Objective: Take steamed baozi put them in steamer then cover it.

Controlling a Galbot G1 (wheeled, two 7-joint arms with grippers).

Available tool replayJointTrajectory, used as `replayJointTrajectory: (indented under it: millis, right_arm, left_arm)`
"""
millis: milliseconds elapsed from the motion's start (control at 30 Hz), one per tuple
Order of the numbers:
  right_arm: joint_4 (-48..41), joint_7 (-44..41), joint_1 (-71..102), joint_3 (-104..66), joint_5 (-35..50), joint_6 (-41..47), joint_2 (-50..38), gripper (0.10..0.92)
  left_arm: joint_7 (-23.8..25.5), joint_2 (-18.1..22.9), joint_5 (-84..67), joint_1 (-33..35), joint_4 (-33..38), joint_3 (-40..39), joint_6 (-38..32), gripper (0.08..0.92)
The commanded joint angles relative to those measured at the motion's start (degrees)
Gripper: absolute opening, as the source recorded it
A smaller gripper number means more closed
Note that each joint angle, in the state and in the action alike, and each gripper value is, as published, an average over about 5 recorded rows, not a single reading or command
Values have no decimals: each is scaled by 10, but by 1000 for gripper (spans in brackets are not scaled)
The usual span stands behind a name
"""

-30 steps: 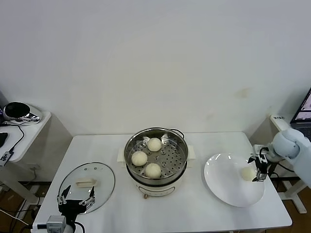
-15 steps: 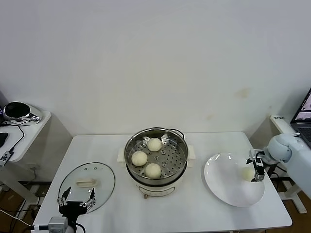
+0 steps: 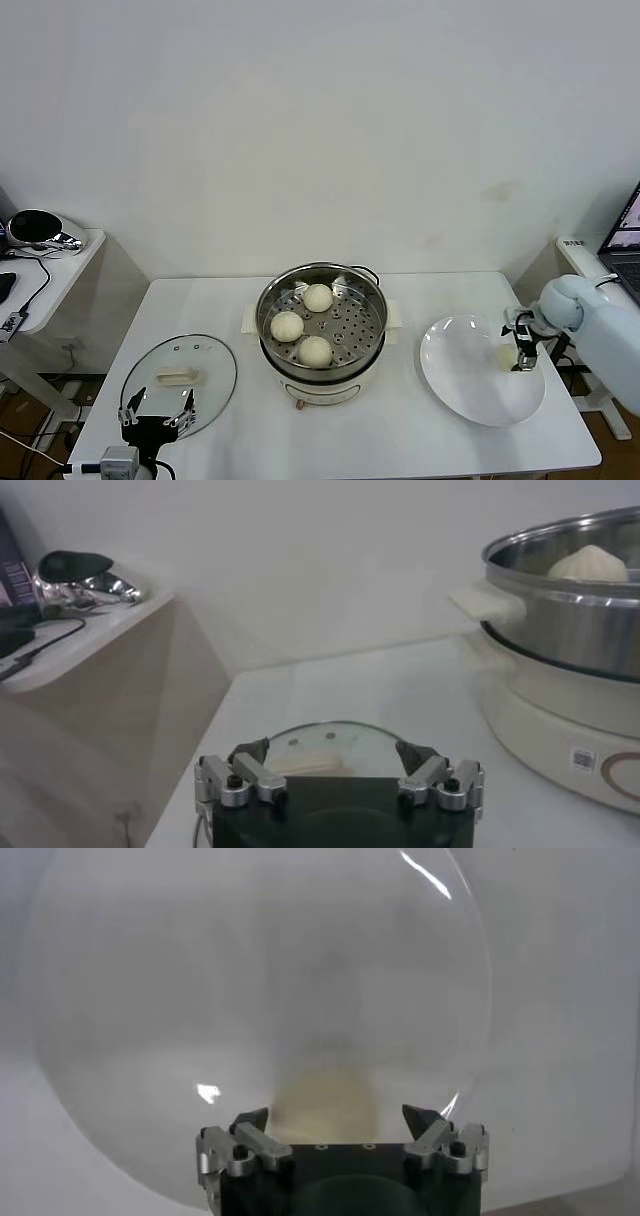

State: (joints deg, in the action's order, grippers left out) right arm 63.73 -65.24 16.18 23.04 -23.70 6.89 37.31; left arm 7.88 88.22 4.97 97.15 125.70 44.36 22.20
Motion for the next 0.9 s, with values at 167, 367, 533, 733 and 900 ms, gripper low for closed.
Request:
replayJointTrajectory:
  millis: [167,367,533,733,900]
  right_arm:
    - [-25,-1,-10,13,-11,-9,13,823]
    - [-30,-3,-12,15,-10,-11,13,755]
    - [-29,-4,-13,15,-6,-10,10,680]
    - [-18,-9,-32,28,11,-6,-2,618]
    - [-1,-19,-83,77,45,7,-13,605]
  left_arm:
    - [1,-1,1,-5,-8,-1,1,823]
    - [1,-1,1,-7,-11,-2,1,823]
    - [1,-2,2,-9,-12,-4,2,823]
    - [0,-2,2,-12,-13,-8,3,823]
    - [-2,-1,3,-14,-14,-9,2,823]
